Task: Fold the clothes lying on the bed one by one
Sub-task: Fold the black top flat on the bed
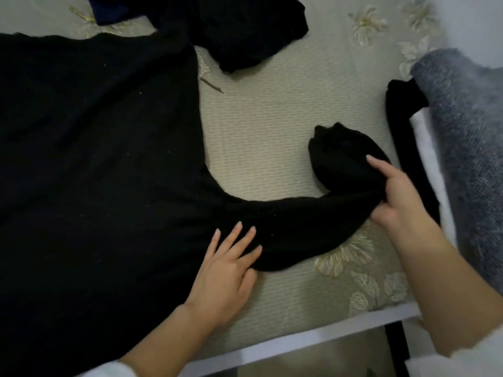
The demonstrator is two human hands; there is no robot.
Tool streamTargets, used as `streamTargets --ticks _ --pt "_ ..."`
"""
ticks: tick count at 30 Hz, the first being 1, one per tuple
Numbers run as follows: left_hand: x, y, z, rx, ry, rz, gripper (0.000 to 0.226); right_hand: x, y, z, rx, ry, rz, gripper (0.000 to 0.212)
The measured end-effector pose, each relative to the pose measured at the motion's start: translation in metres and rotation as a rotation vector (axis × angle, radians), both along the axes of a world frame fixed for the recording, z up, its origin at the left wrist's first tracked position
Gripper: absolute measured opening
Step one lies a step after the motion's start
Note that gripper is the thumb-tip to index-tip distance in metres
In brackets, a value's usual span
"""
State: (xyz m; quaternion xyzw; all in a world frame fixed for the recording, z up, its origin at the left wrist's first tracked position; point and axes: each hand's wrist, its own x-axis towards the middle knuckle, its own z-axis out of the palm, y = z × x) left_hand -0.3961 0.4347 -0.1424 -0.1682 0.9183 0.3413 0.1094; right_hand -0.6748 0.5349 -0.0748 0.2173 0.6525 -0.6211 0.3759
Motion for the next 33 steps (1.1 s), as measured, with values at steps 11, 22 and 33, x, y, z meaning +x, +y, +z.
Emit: streamTargets --ticks 11,22,33 --pt "0.038 0.012 -0.002 -0.136 -0.110 -0.013 0.090 0.038 -0.049 0.052 0.015 0.494 -0.263 0.035" --pt "0.065 0.010 0.013 -0.014 -0.086 0.004 0.073 0.193 -0.222 0.059 0.020 0.585 1.402 0.049" --pt "0.095 -0.067 0.018 0.293 0.215 0.648 0.036 0.190 -0.120 -0.015 0.520 0.722 1.388 0.017"
